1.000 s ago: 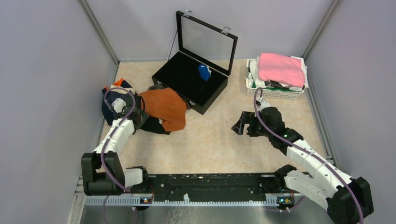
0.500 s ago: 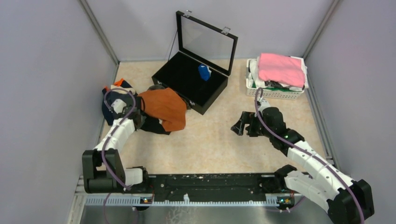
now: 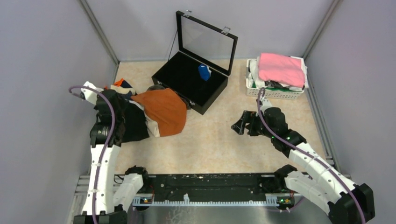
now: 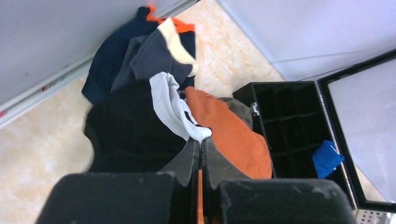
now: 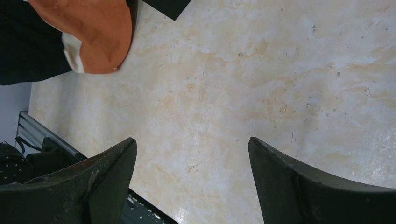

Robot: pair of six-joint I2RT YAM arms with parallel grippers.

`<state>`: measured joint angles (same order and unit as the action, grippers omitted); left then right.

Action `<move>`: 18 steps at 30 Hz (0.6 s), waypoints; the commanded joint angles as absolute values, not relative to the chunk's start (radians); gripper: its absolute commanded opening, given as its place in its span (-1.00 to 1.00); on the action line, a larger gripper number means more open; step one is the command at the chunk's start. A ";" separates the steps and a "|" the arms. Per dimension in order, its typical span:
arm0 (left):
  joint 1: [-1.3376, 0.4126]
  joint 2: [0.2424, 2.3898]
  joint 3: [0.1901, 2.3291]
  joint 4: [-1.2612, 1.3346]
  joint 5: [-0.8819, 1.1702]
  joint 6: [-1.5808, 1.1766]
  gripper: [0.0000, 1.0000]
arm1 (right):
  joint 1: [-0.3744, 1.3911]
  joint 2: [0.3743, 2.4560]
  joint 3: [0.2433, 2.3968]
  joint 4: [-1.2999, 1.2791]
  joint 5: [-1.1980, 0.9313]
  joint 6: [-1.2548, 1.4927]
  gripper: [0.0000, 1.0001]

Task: Roll the underwear
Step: Pick up the underwear from the center of the board.

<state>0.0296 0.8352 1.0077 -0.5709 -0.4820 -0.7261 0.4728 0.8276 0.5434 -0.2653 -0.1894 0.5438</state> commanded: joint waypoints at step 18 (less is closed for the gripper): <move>0.007 0.894 1.263 -0.207 0.737 -0.517 -1.00 | 0.463 0.651 0.529 -0.252 -0.098 0.554 0.74</move>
<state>0.0288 0.8982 1.2140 -0.3813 0.4175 -0.4789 0.4728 0.6979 0.5335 -0.2619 -0.1440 0.5438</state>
